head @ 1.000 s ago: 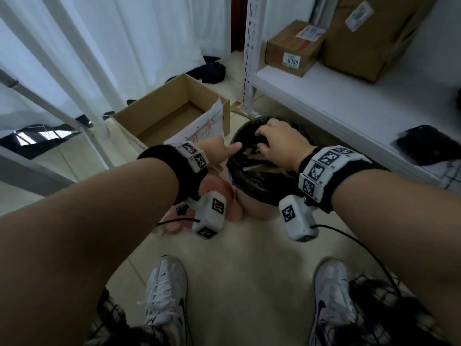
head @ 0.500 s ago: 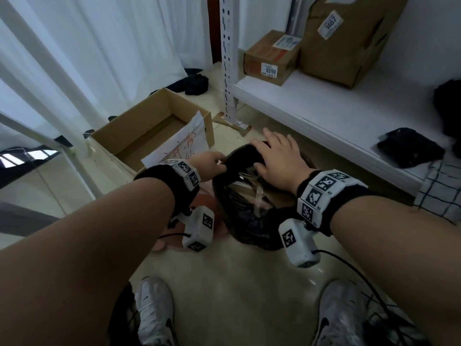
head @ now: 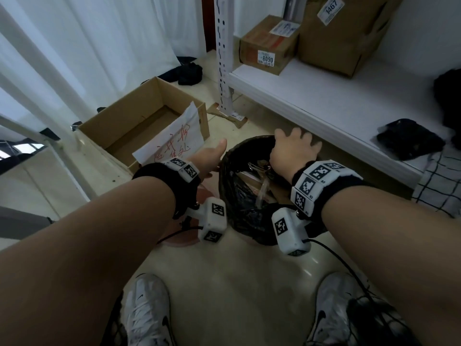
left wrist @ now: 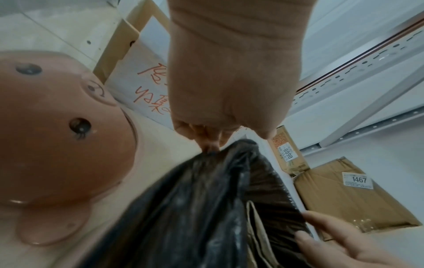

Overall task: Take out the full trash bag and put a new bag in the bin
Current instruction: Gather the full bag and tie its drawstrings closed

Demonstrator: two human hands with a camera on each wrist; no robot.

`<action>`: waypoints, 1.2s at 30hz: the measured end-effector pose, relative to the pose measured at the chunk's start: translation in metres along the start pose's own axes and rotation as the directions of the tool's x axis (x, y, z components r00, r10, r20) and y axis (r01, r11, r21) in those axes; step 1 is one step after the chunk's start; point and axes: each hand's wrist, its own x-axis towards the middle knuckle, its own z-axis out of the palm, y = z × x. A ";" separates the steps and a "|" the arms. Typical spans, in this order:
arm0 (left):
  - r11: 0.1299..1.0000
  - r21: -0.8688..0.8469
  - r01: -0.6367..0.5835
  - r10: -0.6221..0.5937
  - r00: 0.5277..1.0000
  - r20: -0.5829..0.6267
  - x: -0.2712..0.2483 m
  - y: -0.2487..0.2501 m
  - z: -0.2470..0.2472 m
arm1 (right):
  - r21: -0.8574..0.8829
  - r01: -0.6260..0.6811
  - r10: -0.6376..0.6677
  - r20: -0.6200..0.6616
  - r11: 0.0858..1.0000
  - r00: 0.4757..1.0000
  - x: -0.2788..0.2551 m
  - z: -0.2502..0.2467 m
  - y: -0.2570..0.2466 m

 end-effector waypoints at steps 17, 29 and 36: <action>0.984 0.172 -0.039 0.060 0.991 -0.119 -0.005 -0.005 -0.052 | 0.183 0.568 -0.562 -0.088 0.803 0.822 0.005 -0.005 -0.041; 0.755 0.648 -0.101 0.163 0.986 -0.036 0.007 0.041 -0.018 | 0.113 -0.101 0.085 0.134 0.989 0.987 0.000 0.013 0.007; 0.821 0.447 -0.355 0.464 0.871 -0.161 -0.011 0.033 -0.025 | 0.225 0.168 -0.173 0.002 0.960 0.985 0.009 -0.002 0.006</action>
